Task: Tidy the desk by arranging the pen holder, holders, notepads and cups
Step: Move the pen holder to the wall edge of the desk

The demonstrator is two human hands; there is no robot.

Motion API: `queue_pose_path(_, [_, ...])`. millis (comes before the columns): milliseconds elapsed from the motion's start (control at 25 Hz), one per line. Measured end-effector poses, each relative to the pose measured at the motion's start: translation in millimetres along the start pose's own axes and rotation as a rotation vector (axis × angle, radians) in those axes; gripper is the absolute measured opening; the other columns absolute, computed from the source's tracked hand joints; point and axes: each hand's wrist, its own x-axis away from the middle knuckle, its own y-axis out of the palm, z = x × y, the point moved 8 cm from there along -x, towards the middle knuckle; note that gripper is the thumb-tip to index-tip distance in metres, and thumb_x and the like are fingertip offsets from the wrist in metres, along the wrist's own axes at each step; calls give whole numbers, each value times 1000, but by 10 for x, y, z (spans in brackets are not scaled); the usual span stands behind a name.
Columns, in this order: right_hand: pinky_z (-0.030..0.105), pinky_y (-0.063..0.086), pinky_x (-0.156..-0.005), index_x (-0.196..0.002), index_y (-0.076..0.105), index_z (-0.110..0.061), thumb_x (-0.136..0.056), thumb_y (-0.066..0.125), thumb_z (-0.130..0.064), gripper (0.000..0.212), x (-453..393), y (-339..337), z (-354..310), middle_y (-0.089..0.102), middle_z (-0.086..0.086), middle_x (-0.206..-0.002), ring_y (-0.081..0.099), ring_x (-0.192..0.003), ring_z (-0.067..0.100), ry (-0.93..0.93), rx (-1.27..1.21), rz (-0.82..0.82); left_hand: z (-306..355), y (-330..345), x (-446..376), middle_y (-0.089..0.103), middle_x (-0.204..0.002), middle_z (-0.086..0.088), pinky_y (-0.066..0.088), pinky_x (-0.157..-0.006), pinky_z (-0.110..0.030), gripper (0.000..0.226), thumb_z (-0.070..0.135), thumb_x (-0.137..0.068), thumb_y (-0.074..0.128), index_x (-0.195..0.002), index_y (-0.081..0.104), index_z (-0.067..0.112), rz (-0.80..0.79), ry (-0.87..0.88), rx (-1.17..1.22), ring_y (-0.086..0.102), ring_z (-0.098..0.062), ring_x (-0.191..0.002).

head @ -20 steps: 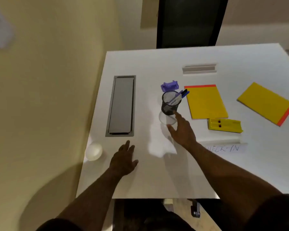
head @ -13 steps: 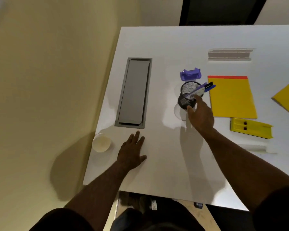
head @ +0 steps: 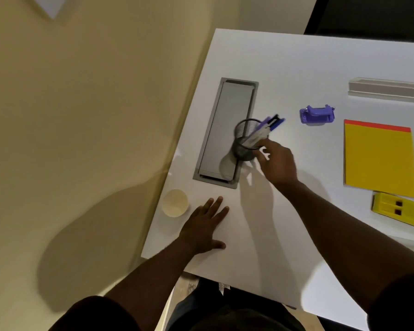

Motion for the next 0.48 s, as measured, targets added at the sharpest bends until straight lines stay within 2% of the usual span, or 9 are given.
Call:
queue_pose_path(80, [27,52,-80,-114,64,-19,-91,61,-24,24,-93,291,-396,69,6,-117,66,-97,20,-143,-29,-106,-97,31,85,-35,-152,12,-6,-113,-39,109,70,-75,58,-146,-18,40,6,16,-20,-28,-14,-139])
queue_pose_path(160, [31,55,-81,-117,63,-17,-91,61,-24,27,-165,576,-725,68,8,-120,66,-100,21,-235,-6,-194,-181,55,153,-33,-153,13,-9,-112,-39,108,72,-75,56,-144,-21,43,7,22,-33,-27,-15,-140])
queue_pose_path(360, [31,52,-83,-116,64,-15,-92,59,-23,26,-228,1064,-1142,66,7,-124,66,-102,21,-339,55,-282,-187,43,195,-35,-152,15,-14,-111,-38,106,69,-77,55,-138,-29,48,19,26,11,-29,-15,-140])
queue_pose_path(480, [27,49,-78,-114,64,-14,-92,59,-24,25,-200,1250,-1213,65,9,-124,67,-100,22,-387,96,-321,-176,25,202,-34,-152,14,-15,-111,-39,104,68,-79,55,-137,-29,48,30,23,28,-28,-15,-140])
